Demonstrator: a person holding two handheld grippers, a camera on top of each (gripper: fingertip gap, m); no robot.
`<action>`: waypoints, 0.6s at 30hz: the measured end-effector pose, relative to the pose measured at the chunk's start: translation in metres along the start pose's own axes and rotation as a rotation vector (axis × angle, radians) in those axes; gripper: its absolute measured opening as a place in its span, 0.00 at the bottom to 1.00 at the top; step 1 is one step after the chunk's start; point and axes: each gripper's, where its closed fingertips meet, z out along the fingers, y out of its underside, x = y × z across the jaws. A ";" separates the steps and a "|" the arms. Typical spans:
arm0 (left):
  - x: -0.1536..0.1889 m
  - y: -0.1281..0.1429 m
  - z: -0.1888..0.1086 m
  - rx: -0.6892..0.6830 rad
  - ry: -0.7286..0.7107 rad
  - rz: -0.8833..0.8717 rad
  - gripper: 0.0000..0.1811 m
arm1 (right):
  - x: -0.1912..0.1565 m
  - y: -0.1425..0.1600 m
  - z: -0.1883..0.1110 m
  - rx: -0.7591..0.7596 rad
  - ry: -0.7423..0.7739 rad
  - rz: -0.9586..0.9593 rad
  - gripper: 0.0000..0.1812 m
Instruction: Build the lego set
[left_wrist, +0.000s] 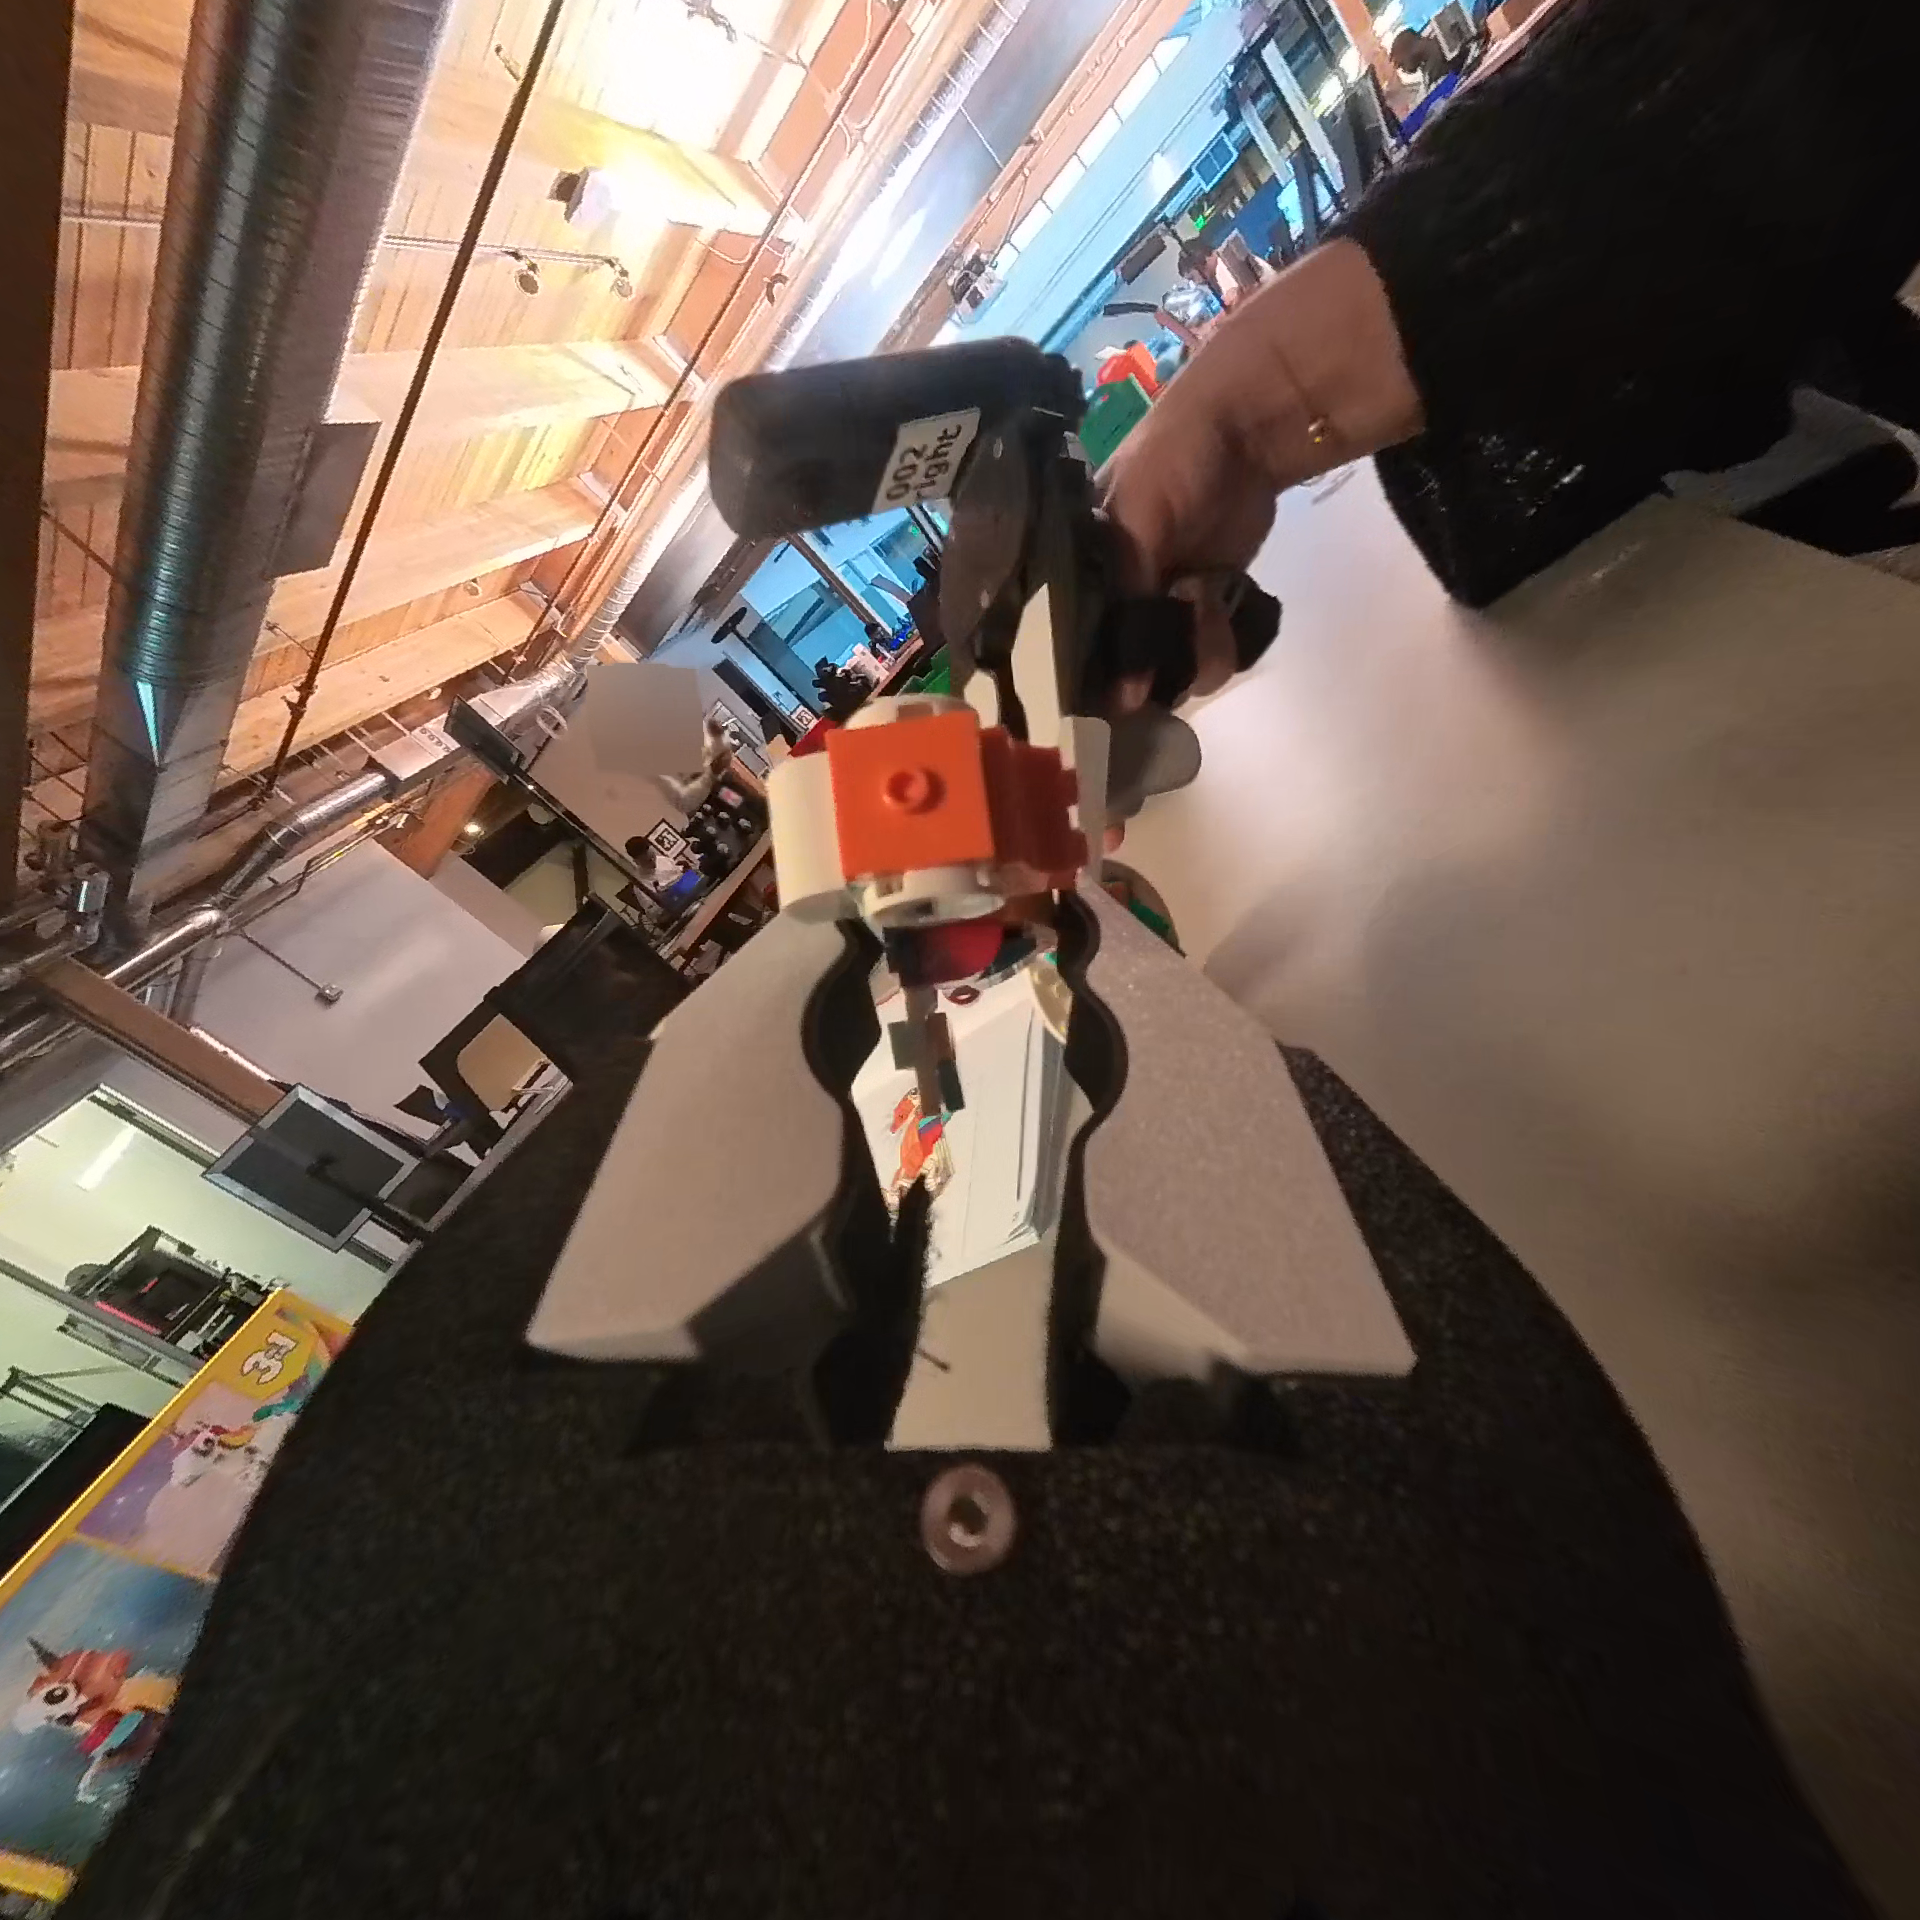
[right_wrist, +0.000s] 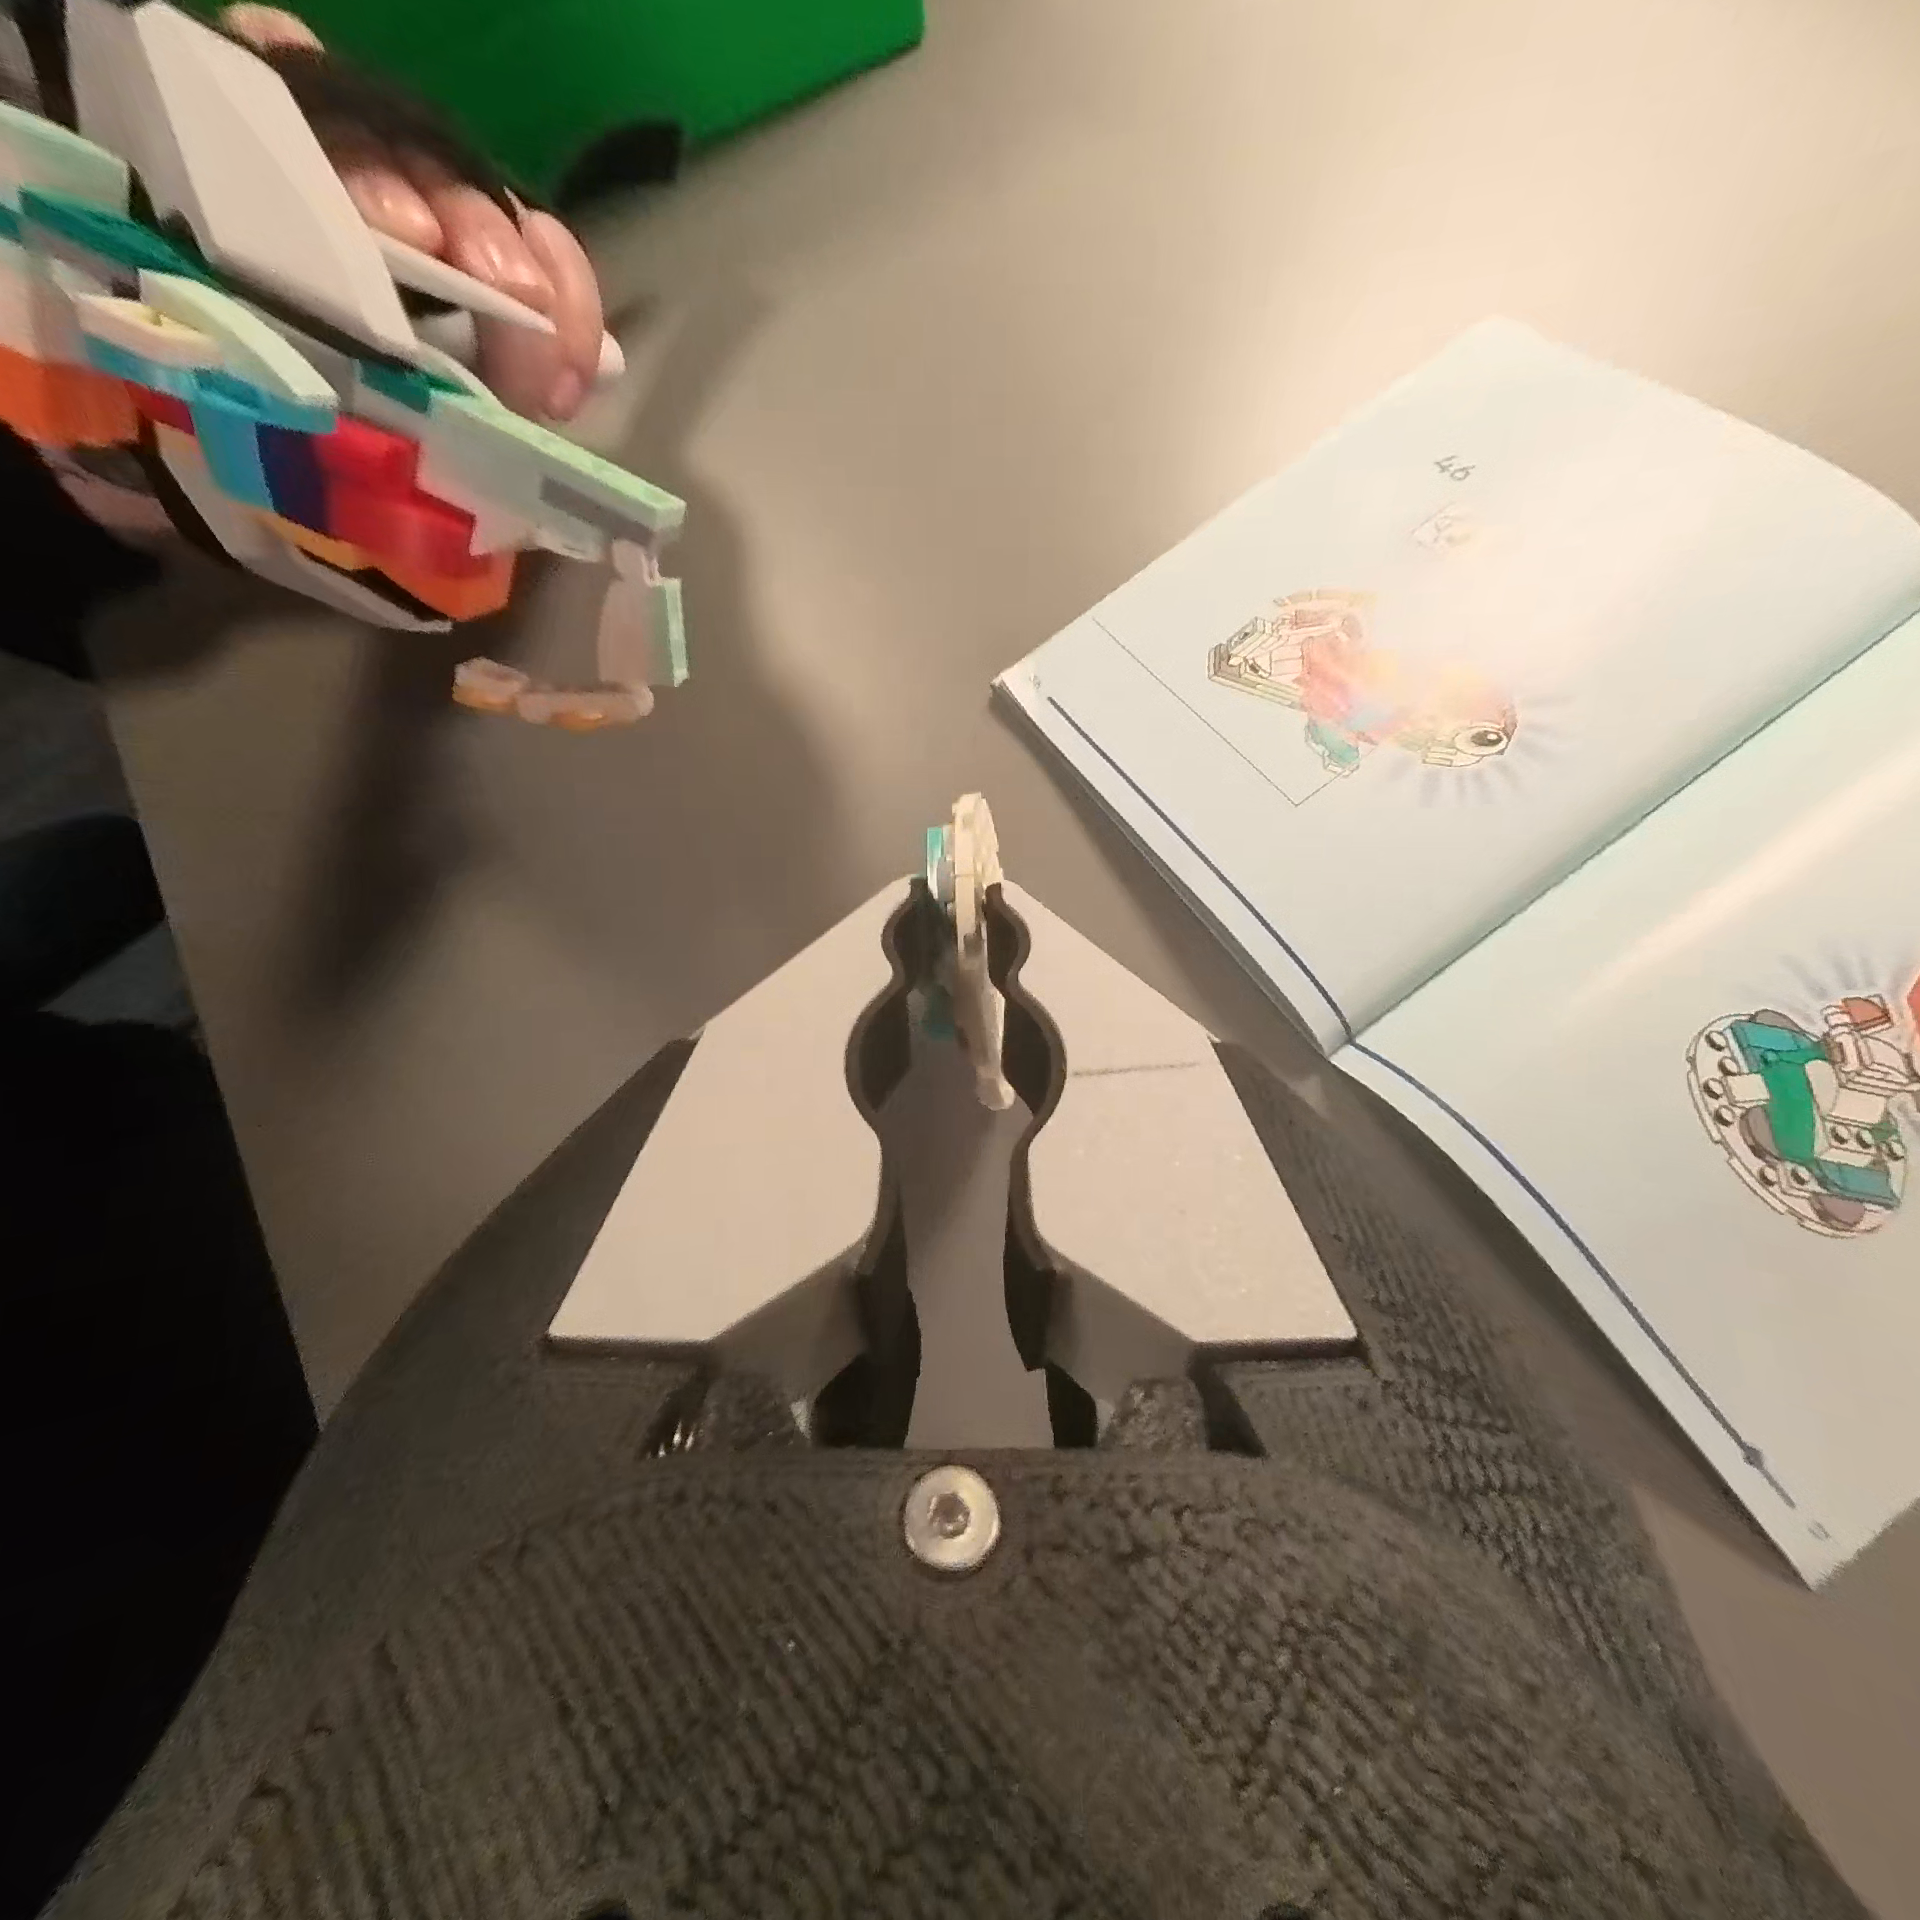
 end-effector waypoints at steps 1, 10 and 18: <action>0.000 0.000 0.000 0.001 0.001 -0.004 0.17 | 0.001 0.000 0.000 0.012 -0.003 0.010 0.05; 0.002 0.001 0.001 -0.001 0.016 -0.019 0.17 | 0.017 -0.002 -0.004 0.164 -0.050 0.211 0.05; 0.004 0.002 0.002 -0.006 0.028 -0.025 0.17 | 0.033 0.004 -0.009 0.257 -0.190 0.505 0.08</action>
